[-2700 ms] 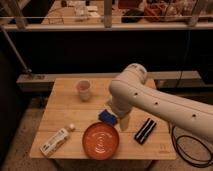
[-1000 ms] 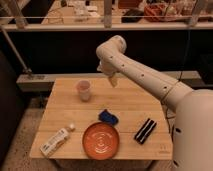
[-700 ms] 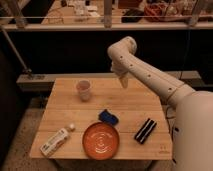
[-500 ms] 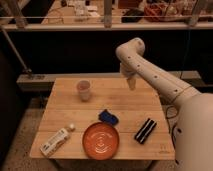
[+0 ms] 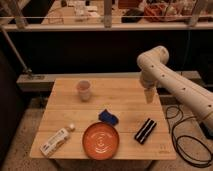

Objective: Move the arm in a circular motion

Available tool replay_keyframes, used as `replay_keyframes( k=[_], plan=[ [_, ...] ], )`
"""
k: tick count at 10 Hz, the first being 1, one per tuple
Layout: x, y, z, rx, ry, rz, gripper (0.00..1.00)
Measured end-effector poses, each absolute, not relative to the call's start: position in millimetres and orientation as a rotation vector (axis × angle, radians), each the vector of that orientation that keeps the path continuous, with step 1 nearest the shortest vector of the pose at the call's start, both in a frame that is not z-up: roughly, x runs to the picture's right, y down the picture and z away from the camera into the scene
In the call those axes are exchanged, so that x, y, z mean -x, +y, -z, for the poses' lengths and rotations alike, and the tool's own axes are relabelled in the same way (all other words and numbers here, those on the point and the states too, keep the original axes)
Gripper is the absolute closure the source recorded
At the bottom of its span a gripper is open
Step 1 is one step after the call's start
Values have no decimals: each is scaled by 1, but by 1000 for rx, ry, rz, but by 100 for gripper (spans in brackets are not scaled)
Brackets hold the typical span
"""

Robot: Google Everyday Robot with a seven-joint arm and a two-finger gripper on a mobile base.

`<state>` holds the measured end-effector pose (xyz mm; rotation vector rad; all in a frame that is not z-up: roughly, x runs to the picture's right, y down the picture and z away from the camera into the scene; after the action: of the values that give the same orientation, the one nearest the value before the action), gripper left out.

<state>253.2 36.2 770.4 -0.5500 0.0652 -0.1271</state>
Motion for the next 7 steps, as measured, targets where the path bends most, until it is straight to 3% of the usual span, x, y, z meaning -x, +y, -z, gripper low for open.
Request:
replay_keyframes(
  k=[4,7],
  plan=[
    [-221,97,-701,534,15,154,20],
    [-143,115,-661,495,-65,278,20]
  ],
)
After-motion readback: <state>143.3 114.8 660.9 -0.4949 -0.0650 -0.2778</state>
